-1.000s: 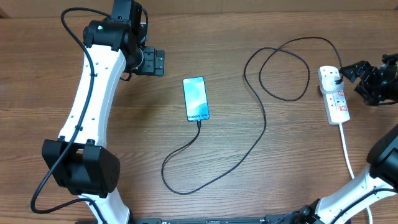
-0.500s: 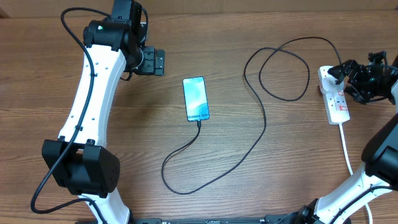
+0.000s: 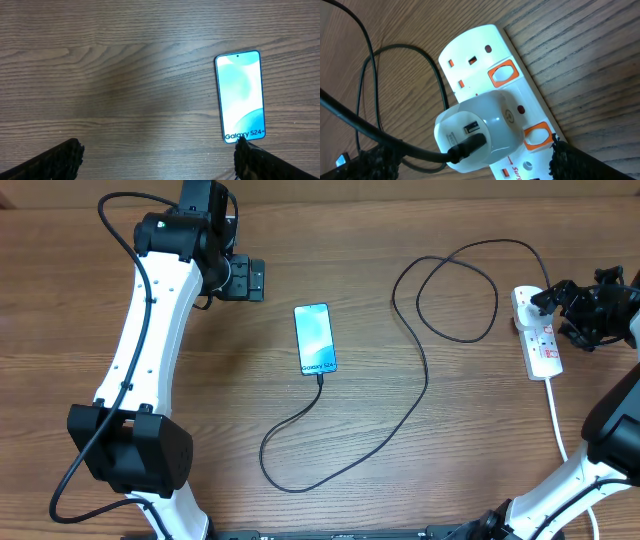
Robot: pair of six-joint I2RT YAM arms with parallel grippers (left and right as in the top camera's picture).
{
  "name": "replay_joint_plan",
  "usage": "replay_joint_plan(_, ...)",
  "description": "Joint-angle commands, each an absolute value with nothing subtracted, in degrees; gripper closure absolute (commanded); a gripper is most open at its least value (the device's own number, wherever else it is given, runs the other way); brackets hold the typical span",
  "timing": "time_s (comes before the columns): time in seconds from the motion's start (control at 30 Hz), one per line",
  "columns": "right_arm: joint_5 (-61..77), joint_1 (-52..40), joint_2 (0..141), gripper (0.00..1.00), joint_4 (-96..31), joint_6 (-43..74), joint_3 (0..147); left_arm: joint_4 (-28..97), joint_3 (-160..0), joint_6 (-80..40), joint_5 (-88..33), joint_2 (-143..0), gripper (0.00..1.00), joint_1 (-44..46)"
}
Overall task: Plug charger to phone and switch on socket
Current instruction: 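Move the right gripper over the white power strip beside the plug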
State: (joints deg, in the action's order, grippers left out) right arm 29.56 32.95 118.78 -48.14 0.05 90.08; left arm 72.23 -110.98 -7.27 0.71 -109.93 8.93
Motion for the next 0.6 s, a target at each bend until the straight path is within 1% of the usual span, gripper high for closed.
replay_joint_plan(0.0,28.9,32.0,119.3,0.03,-48.1,-0.1,89.8,72.0,-111.0,-6.4,1.1,-110.3,0.0,9.0)
replay_joint_plan(0.17,28.9,30.9,119.3,0.03,-44.5,0.1,87.2,72.0,-111.0,-6.4,1.1,-110.3,0.0,9.0)
replay_joint_plan(0.57,28.3,30.9,119.4,0.03,-43.1,0.0,85.4,72.0,-111.0,-6.4,1.1,-110.3,0.0,9.0)
